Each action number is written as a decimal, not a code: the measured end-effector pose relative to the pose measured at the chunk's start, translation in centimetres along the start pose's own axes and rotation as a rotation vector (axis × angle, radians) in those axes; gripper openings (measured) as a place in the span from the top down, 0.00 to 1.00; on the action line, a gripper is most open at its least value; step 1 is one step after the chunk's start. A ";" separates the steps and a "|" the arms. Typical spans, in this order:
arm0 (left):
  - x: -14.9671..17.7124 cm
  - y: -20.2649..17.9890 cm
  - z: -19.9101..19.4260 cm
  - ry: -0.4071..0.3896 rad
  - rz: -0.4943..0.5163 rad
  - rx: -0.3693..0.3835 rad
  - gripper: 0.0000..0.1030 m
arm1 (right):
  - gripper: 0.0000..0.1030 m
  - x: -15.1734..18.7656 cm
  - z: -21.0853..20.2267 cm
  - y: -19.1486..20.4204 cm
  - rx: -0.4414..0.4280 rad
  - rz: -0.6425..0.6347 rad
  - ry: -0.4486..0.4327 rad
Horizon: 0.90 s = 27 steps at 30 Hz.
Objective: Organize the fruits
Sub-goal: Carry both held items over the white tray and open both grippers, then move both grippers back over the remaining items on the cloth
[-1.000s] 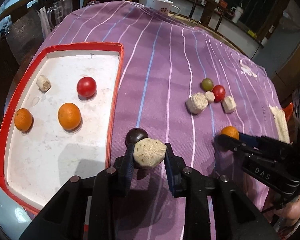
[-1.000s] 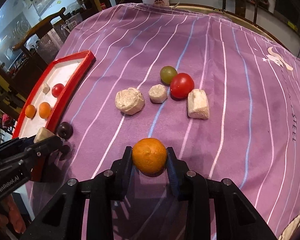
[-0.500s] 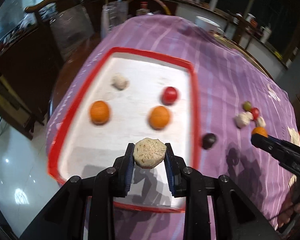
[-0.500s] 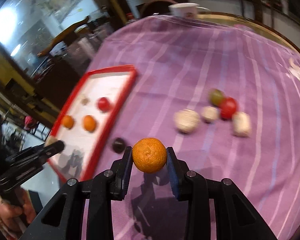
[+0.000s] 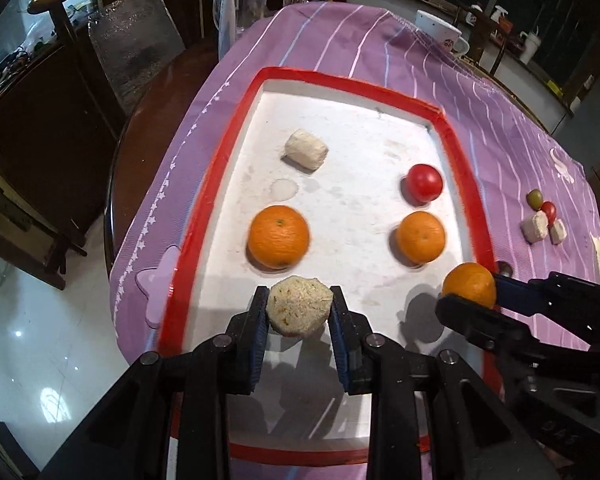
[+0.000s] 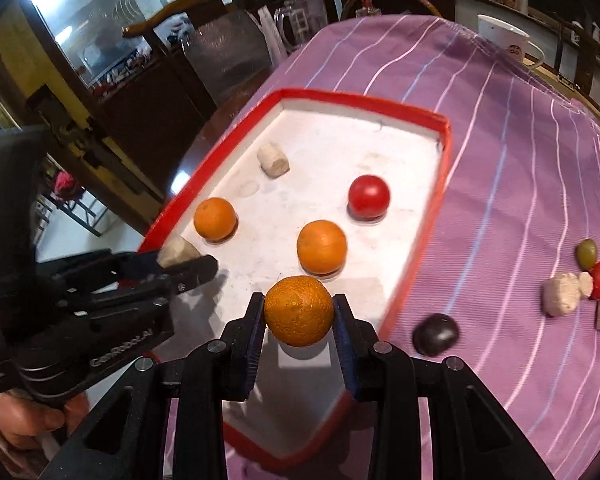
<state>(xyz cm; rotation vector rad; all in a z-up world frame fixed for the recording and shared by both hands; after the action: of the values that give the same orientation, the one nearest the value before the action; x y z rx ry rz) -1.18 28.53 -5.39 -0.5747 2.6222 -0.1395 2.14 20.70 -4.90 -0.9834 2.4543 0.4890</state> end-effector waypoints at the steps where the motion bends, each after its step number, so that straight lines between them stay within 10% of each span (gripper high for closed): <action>1: 0.0 0.4 0.2 0.007 -0.002 0.001 0.73 | 0.65 0.1 0.5 0.0 0.007 -0.001 0.007; 18: -1.4 0.1 -2.2 -0.030 -0.052 0.016 0.50 | 0.60 0.4 0.2 -0.9 -0.028 0.054 0.002; 27: -2.1 -6.8 -5.2 -0.091 -0.016 0.081 0.43 | 0.59 3.8 -5.8 -6.4 0.041 0.151 -0.046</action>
<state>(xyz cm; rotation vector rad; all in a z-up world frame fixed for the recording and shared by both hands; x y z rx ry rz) 0.78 23.26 1.38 -0.5605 2.5119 -0.2181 2.66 11.49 -3.06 -0.7653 2.4982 0.5024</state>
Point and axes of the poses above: each gripper's, at about its wrist camera, not at the fingertips, and z roughly the way its jaws point, y to its left, x to its underside, the point moved 10 cm from there along z, roughly the way its jaws point, and after that the axes turned 10 degrees about -z, right-handed, at the moved point
